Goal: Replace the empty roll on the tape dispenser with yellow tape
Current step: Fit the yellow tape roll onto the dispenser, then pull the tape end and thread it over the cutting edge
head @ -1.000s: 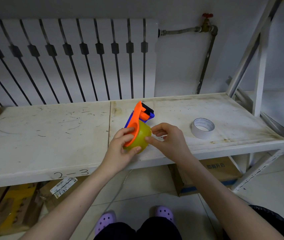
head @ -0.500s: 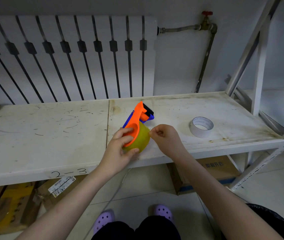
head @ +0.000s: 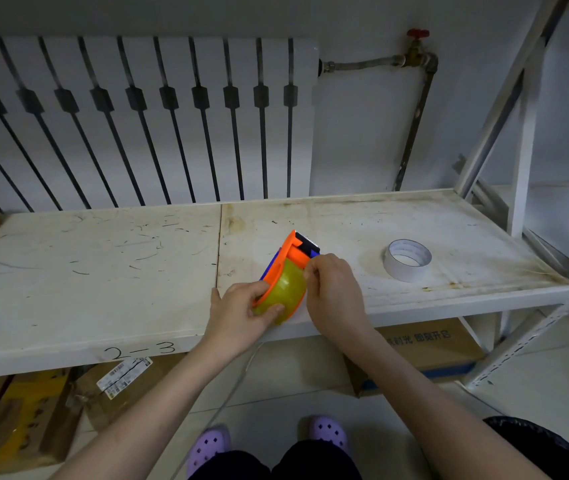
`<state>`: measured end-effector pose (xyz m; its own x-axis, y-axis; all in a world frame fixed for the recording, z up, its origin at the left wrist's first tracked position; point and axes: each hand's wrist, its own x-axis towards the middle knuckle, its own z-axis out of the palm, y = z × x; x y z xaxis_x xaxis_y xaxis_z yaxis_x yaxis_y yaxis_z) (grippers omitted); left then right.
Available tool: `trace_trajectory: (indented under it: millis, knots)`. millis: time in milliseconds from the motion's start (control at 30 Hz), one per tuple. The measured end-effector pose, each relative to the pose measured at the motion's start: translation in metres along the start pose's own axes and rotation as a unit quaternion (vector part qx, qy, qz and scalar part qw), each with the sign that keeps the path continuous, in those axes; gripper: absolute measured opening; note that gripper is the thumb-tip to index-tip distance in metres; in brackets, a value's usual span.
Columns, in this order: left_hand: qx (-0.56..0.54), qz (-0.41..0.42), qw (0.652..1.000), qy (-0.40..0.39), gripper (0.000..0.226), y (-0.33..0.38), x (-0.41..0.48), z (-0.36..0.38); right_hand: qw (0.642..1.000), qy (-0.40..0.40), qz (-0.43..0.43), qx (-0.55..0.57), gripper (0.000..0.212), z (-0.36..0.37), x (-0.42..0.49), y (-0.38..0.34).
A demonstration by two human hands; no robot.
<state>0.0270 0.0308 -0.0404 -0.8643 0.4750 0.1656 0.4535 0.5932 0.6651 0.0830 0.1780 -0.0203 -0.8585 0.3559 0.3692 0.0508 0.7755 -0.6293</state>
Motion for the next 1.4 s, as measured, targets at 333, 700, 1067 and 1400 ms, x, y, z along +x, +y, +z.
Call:
trace_trajectory:
  millis: [333,700,1067,1400]
  knots:
    - [-0.123,-0.055,0.990,-0.050,0.016,0.007,0.009,-0.011,0.994,-0.038,-0.046,0.087,0.018,-0.007,-0.004,-0.019]
    - [-0.126,-0.088,0.987,-0.051,0.031,0.007,0.002,-0.015,0.963,-0.051,0.071,0.254,0.028,-0.008,0.012,-0.017]
    - [0.099,-0.054,0.990,0.084,0.076,0.017,-0.005,-0.011,0.982,0.020,0.040,0.186,0.013,0.004,0.015,-0.027]
    - [0.027,-0.135,0.989,0.045,0.009,0.032,0.002,-0.020,0.980,0.090,-0.170,0.045,0.009,0.008,0.008,-0.047]
